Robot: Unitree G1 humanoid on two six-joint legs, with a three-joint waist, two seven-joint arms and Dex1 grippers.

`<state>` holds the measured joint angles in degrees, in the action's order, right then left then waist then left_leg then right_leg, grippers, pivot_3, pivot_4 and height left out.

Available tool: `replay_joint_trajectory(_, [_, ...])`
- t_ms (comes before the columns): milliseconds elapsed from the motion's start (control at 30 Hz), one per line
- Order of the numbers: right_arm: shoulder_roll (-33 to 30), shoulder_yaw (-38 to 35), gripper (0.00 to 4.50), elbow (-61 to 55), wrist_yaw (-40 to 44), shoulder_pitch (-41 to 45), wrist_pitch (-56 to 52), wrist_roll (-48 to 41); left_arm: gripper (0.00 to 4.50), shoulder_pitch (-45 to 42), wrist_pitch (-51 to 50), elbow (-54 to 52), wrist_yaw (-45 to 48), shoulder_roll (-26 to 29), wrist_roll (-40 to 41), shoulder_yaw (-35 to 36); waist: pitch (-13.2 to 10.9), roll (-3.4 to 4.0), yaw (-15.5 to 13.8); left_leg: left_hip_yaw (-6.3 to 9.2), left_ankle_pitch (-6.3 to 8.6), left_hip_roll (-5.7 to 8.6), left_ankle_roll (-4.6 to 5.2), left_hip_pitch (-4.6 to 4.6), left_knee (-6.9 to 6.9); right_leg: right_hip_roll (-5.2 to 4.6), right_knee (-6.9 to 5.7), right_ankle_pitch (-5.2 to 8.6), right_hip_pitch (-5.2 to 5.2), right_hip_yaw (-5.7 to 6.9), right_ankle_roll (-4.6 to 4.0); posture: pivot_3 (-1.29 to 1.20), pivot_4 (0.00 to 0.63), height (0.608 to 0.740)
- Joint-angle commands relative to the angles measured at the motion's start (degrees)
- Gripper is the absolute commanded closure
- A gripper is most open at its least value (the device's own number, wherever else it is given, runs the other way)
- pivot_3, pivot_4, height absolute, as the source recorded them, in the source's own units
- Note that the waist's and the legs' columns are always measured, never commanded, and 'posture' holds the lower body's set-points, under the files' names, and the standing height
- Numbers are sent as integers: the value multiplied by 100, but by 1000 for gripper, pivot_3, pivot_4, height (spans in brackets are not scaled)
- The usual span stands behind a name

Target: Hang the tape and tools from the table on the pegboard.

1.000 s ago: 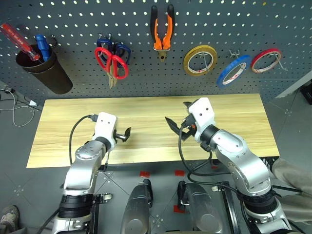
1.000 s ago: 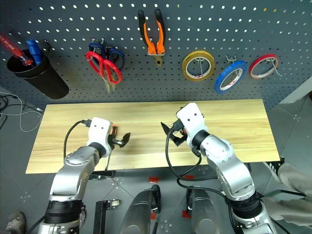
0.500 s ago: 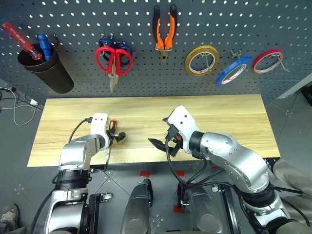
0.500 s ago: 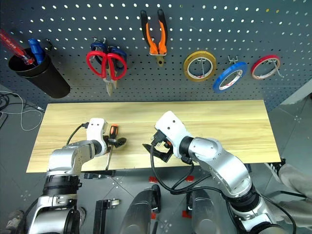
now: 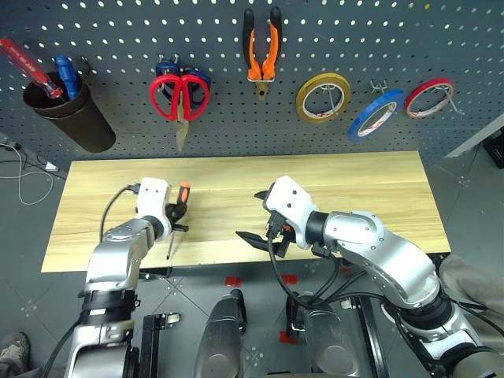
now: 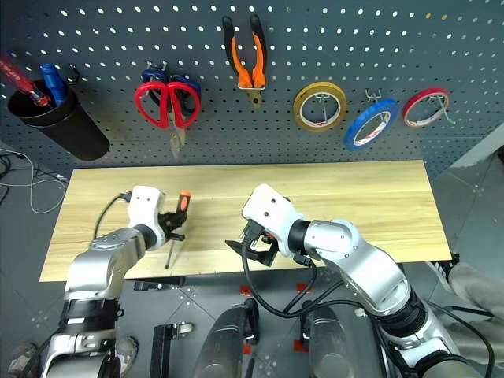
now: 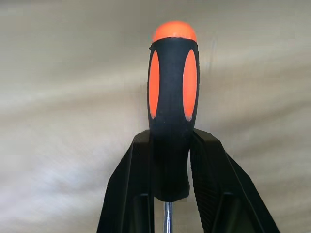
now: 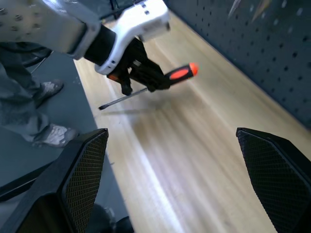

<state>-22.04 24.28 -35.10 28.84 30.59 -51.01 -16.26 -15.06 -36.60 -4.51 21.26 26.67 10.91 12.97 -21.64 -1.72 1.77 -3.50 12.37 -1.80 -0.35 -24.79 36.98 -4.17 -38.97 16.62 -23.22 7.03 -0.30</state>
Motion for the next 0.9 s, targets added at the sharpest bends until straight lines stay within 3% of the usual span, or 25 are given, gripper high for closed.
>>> replay_joint_trajectory(33, [-66,-81,0,-260,81,-126,381,65,3795,433,666,-839,-237,-66,-63,289,9,-6,-9,0,0,1,0,0,0,-2,0,0,2,0,0,-83,309,740])
replay_joint_trajectory(200, [98,-393,0,-330,-109,-291,927,129,3795,1195,2094,-2480,-970,84,-1068,669,32,-42,-31,2,0,1,0,0,0,-3,-3,-2,3,3,-1,-27,291,740])
replay_joint_trajectory(300, [367,-854,0,-341,-104,-207,932,-234,3795,552,2069,-2696,-1182,128,-994,800,46,-45,-145,10,-3,1,-3,-2,0,-1,-8,-4,3,10,-4,17,276,740])
replay_joint_trajectory(600, [620,-1217,0,-178,-164,524,498,-590,3795,-1956,1814,-1395,-1141,641,-206,1235,160,-75,-303,16,-16,2,-9,-2,4,9,-8,-22,4,12,-1,5,257,740])
replay_joint_trajectory(900, [672,-1268,0,-10,-435,688,430,-490,3795,-3159,2611,206,-1012,1201,-121,1305,172,-79,-281,10,-19,2,-12,-4,1,10,1,-21,2,15,-3,-8,242,740])
